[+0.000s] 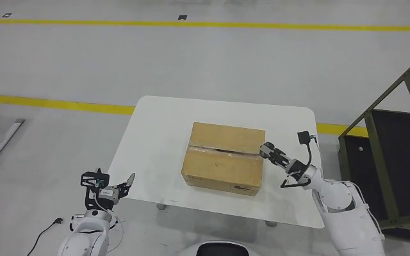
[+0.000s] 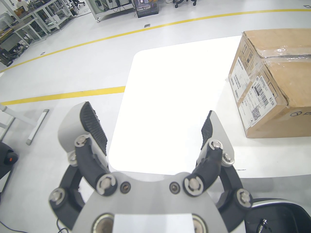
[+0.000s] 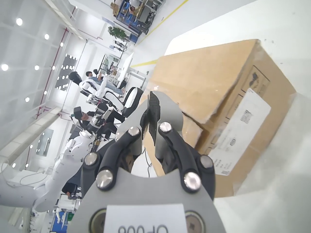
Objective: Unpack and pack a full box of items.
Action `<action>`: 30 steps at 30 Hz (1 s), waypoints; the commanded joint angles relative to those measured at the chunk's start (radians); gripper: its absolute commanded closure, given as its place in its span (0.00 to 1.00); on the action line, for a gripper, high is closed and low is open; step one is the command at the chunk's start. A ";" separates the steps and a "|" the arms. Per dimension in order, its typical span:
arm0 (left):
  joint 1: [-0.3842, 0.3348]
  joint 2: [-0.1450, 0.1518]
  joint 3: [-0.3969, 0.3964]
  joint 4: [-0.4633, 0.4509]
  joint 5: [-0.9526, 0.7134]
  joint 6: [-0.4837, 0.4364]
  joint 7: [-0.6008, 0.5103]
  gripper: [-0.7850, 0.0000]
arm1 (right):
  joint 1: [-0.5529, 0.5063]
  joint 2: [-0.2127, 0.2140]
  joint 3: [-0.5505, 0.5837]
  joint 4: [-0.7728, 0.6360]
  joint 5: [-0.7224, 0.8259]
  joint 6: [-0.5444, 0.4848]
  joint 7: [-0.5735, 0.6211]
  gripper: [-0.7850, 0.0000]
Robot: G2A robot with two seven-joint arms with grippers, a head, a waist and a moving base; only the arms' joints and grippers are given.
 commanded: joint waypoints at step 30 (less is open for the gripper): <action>0.000 0.000 0.000 0.000 0.000 0.000 0.000 0.00 | 0.093 -0.001 -0.073 -0.111 -0.164 0.153 -0.012 1.00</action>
